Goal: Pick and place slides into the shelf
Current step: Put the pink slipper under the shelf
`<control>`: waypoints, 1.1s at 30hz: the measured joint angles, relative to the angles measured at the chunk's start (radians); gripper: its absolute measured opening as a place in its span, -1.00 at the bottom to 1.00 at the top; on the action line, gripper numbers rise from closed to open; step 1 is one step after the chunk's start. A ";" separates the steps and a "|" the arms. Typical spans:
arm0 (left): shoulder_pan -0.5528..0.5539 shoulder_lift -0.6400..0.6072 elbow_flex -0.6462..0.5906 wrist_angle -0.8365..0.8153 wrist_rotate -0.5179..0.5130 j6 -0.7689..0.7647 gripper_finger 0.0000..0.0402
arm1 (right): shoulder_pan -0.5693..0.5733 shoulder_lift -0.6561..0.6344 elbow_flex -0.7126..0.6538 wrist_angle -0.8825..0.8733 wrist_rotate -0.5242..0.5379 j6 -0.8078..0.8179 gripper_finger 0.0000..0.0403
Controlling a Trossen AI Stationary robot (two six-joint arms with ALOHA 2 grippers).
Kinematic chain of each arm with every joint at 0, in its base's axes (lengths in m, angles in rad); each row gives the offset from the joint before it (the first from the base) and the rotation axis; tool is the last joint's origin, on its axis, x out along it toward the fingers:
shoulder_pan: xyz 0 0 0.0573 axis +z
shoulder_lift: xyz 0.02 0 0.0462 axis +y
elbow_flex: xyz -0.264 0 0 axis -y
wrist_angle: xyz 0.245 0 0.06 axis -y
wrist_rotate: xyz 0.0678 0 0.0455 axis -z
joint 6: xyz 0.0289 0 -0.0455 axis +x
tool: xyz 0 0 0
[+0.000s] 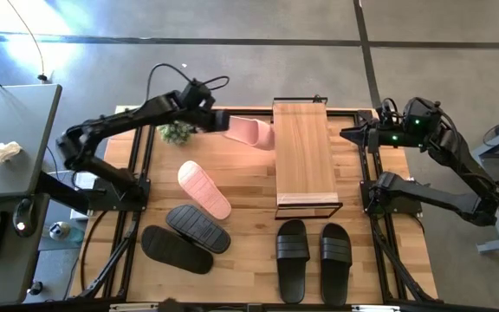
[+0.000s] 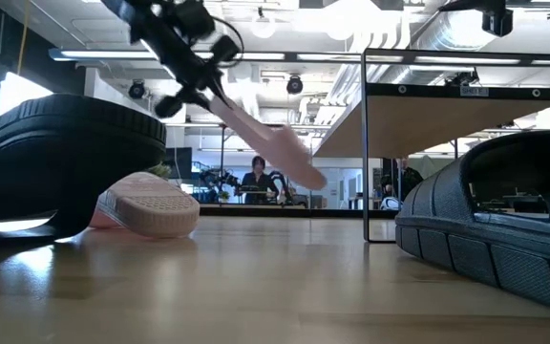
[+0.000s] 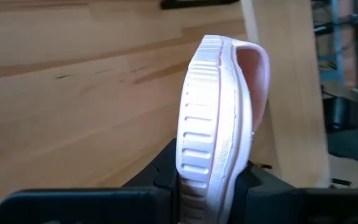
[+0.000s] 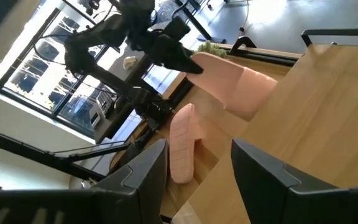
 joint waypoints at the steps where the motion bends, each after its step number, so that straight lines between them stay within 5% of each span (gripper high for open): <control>1: 0.006 0.023 0.000 0.022 0.015 -0.005 -0.72 | 0.000 0.000 0.000 -0.005 0.000 0.001 -0.17; 7: 0.034 0.151 0.000 0.051 0.034 0.002 -0.73 | 0.000 0.000 0.000 -0.029 0.026 0.003 -0.17; 14: 0.030 0.288 0.000 0.338 0.166 -0.096 -0.71 | 0.000 0.010 0.000 -0.030 0.041 0.032 -0.17; 33: 0.004 0.524 0.000 0.664 0.077 -0.438 -0.73 | 0.000 0.011 0.000 -0.083 0.007 0.017 -0.17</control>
